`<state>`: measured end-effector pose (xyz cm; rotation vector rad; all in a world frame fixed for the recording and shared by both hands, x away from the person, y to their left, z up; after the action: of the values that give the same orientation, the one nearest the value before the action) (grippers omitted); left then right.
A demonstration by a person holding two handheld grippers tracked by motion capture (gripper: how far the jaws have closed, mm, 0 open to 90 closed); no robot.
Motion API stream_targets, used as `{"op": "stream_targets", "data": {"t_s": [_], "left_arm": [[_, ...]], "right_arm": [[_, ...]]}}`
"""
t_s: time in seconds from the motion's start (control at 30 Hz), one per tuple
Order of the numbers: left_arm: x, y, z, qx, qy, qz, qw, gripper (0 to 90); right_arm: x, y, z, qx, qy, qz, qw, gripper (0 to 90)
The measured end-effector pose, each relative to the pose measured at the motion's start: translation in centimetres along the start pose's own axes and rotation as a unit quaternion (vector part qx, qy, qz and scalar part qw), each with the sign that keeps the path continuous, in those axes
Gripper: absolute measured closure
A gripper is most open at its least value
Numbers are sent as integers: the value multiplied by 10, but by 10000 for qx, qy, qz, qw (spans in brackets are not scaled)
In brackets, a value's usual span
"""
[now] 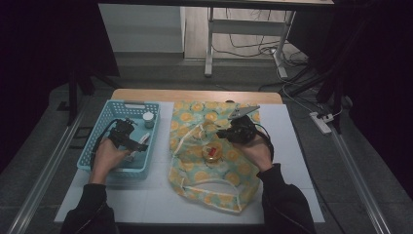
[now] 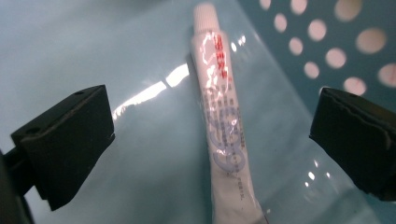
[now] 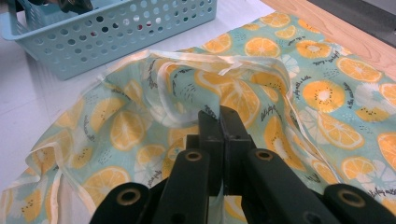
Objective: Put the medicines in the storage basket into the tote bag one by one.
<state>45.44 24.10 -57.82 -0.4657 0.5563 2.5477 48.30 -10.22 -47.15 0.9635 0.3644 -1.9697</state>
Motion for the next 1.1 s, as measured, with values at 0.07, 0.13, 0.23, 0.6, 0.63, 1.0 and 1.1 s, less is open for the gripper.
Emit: {"op": "stream_targets", "data": {"t_s": [0.07, 0.13, 0.23, 0.6, 0.63, 1.0, 1.1], "left_arm": [[1, 0, -2, -88, -114, 29, 9999, 16], [3, -1, -4, -210, -241, 35, 9995, 52], [4, 0, -5, -284, -328, -14, 9991, 131], [5, 3, -2, -92, -241, -16, 9997, 603], [5, 4, -2, -80, -245, -15, 9997, 625], [4, 4, -1, -82, -282, 214, 9993, 726], [3, 5, 1, -96, -255, 284, 9992, 727]], "right_arm": [[0, 0, 0, -4, 10, 0, 10000, 890], [-1, 0, 0, 0, 15, 13, 10000, 890], [0, 0, 1, 2, 17, 10, 10000, 890], [-1, -1, 2, -5, 36, 38, 10000, 890], [-1, -1, 2, -3, 40, 44, 10000, 890], [-1, -2, 2, -7, 18, 39, 10000, 890], [-1, -3, 1, -7, 12, 54, 10000, 890]]}}
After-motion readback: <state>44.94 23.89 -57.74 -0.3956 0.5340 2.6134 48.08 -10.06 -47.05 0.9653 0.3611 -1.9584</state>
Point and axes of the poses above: each handheld gripper's, and its own axes: z roughly backward along the jaws, x roughly out of its underside, y roughly to its right, the point moved 7 cm from there along -z, roughly forward along the jaws, and after that the axes turned 12 degrees about x, right-handed, at the moved point
